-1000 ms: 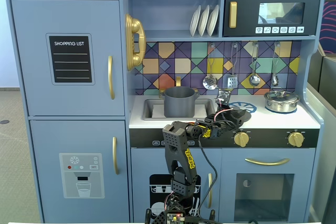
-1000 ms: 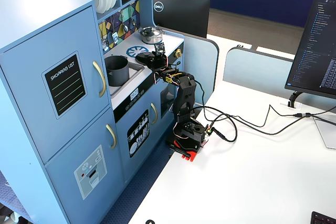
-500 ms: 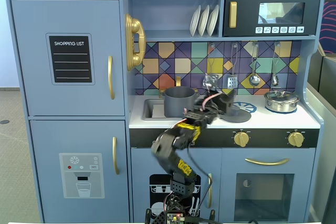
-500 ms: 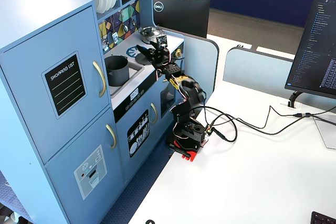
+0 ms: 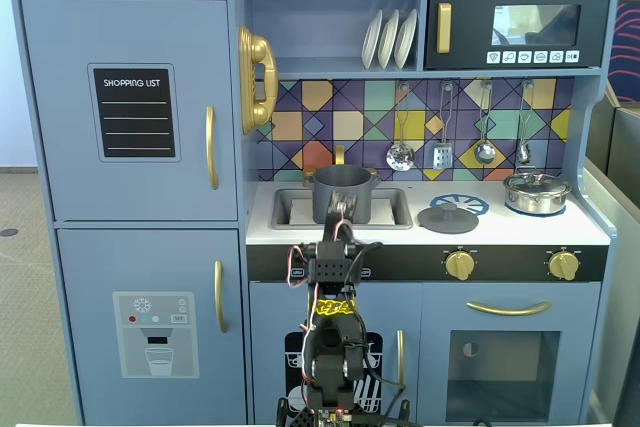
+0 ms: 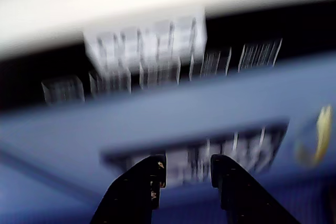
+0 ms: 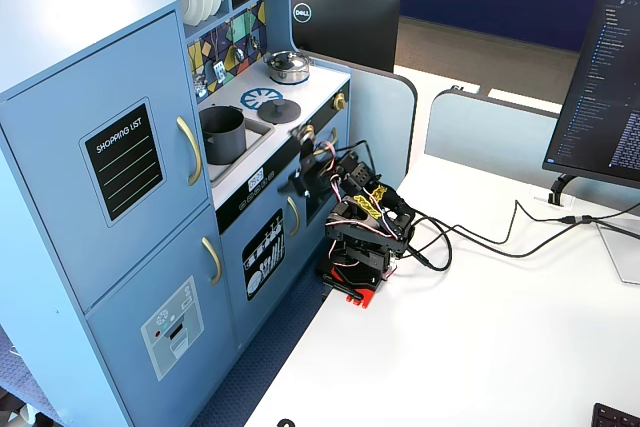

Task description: Take off the lid from the gray recipient and place it on the counter

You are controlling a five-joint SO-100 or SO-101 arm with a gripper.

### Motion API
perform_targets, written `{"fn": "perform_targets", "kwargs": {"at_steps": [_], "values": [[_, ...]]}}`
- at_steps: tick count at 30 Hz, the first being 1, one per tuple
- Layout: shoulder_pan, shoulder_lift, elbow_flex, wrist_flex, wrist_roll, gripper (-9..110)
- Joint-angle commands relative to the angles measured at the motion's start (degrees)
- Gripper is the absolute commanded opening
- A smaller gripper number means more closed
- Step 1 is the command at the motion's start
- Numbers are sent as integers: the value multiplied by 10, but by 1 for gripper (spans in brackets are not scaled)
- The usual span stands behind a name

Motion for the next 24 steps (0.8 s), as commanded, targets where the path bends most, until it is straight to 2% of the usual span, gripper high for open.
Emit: {"fn": "perform_targets", "kwargs": {"at_steps": [1,8,10,13,18,24], "values": [[-50,37,83,31,8,0],[-77,37,237,-41,-10,0],[-91,37,243,11,-39,0],[-111,37,244,83,-26,0],[-94,37,244,178,-58,1],[-47,38,244,178,-50,3]]}}
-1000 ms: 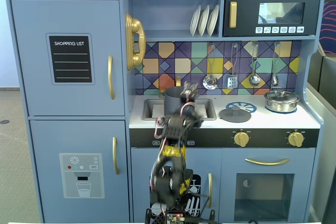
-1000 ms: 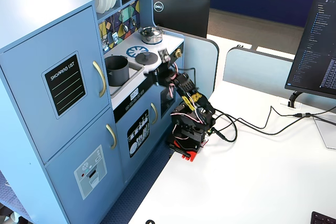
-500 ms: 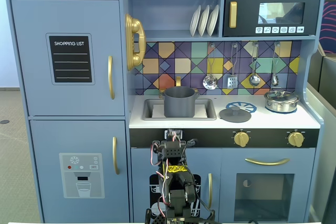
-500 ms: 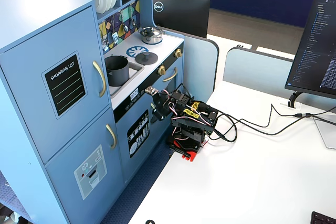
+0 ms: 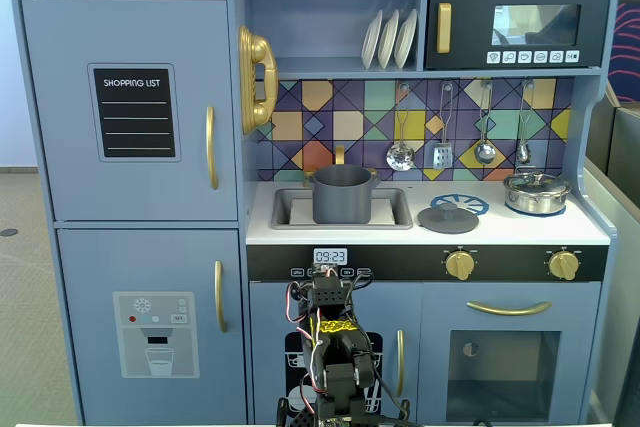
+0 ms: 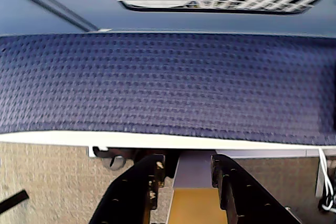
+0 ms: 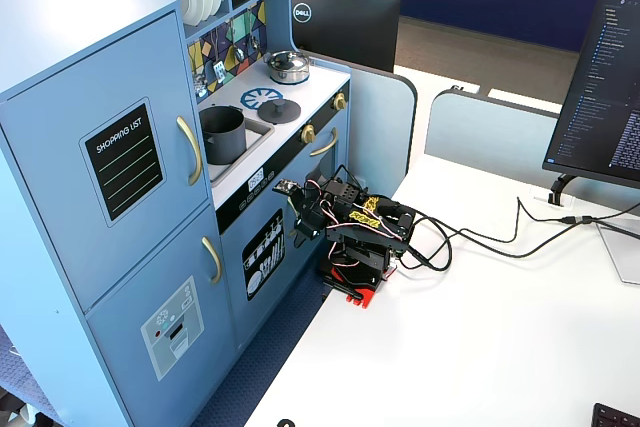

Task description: Take off the lid from the gray recipient and place it on the counter

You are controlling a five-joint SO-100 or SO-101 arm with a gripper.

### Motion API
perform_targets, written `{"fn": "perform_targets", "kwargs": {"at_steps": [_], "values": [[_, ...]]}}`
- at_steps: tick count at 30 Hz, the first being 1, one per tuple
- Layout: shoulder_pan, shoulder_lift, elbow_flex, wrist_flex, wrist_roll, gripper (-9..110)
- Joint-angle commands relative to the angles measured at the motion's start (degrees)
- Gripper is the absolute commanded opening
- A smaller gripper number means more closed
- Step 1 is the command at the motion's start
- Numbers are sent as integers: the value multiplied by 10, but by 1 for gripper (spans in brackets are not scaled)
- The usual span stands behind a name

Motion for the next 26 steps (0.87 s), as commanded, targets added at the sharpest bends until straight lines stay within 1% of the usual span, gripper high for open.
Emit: {"fn": "perform_targets", "kwargs": {"at_steps": [1,6,26], "values": [[35,-3,1,104,1,3],[62,-2,1,104,9,3],[67,-2,1,104,12,4]]}}
